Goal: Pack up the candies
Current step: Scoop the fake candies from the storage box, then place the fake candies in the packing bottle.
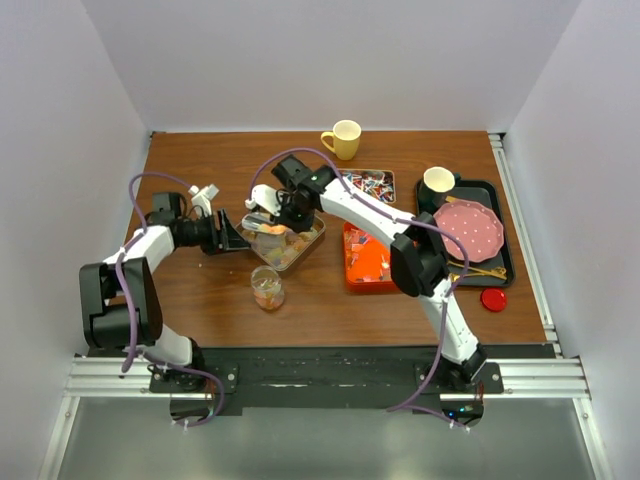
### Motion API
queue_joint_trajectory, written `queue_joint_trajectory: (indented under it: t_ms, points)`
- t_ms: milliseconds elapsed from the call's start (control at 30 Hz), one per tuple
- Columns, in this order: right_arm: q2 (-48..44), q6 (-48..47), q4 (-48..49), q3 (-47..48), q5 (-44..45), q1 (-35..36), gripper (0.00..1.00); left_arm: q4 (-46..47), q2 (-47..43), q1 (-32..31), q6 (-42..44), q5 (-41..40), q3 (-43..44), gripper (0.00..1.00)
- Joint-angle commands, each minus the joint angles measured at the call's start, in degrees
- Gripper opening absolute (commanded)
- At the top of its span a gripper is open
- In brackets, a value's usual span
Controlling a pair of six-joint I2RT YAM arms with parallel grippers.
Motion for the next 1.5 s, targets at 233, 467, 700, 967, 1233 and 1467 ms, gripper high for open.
queue_joint_trajectory:
  t_ms: [233,467,700,967,1233,1467]
  points:
    - [-20.26,-7.71,2.41,-13.13,-2.84,-0.91,0.0,2.42,-12.37,3.35,-2.96,2.69,-5.28,0.53]
    - [-29.77,-14.12,-3.73,-17.45,-3.9,-0.82,0.0,4.36,-19.92,8.97,-6.48,-0.83,-7.93,0.55]
    - [-33.72,-18.79,-14.71,-15.43,-4.77,-0.47,0.0,7.87,-30.74,13.64,-11.84,-2.33,-15.39,0.57]
    - [-35.05,-23.53,-18.15,-16.05,-3.55,1.37,0.0,8.32,-39.62,16.09,-12.99,-3.47,-18.65,0.61]
    - [-30.48,-27.14,-23.16,-11.48,3.04,6.03,0.0,9.11,-39.28,16.8,-13.26,-2.86,-19.18,0.62]
    - [-27.41,-25.74,-24.13,-10.6,10.68,10.86,0.0,9.98,-39.98,16.89,-13.52,-2.59,-19.62,0.62]
